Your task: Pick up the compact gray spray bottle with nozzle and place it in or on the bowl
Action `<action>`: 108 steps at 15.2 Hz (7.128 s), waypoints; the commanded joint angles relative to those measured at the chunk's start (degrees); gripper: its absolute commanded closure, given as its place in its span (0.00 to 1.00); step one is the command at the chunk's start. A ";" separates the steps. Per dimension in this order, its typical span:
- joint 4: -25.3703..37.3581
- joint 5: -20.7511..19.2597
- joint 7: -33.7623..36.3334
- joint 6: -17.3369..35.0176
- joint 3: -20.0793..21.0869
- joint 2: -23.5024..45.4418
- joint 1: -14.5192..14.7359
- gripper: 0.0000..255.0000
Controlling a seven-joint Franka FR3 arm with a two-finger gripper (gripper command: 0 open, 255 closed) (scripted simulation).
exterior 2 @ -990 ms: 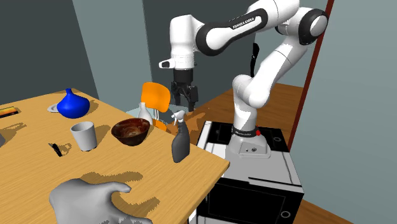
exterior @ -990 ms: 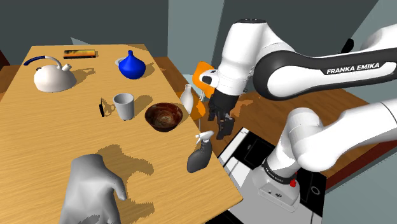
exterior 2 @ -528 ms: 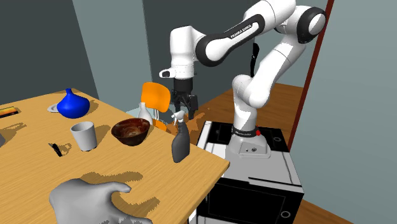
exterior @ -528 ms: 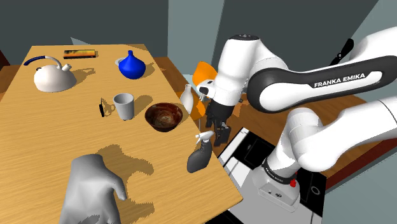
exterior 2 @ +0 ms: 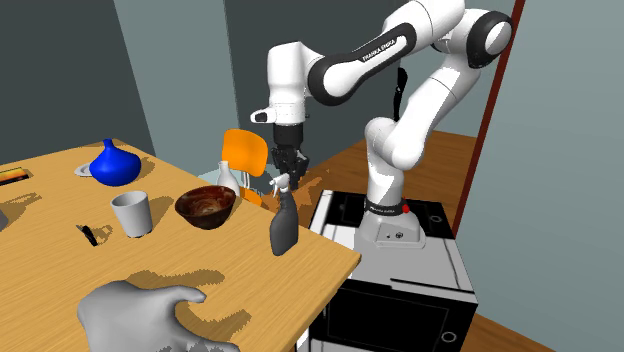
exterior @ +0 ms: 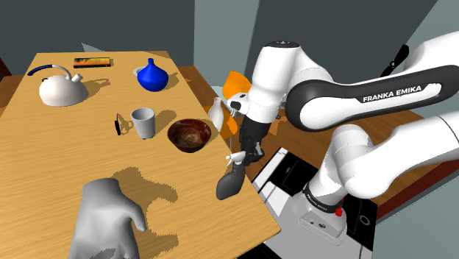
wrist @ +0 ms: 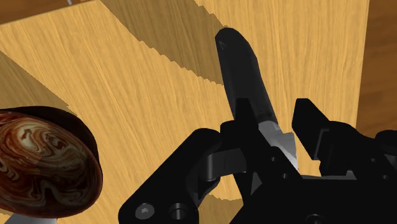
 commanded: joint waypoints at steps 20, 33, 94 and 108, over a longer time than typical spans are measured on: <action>7.97 -1.35 0.86 -10.24 -1.09 -2.31 -0.52 1.00; 18.07 -2.44 1.71 -20.09 -2.07 -2.09 -0.93 1.00; 55.66 -7.31 -13.72 -12.62 -13.09 44.38 -7.32 1.00; 55.06 -7.29 -13.77 -11.98 -13.09 44.42 -7.32 0.00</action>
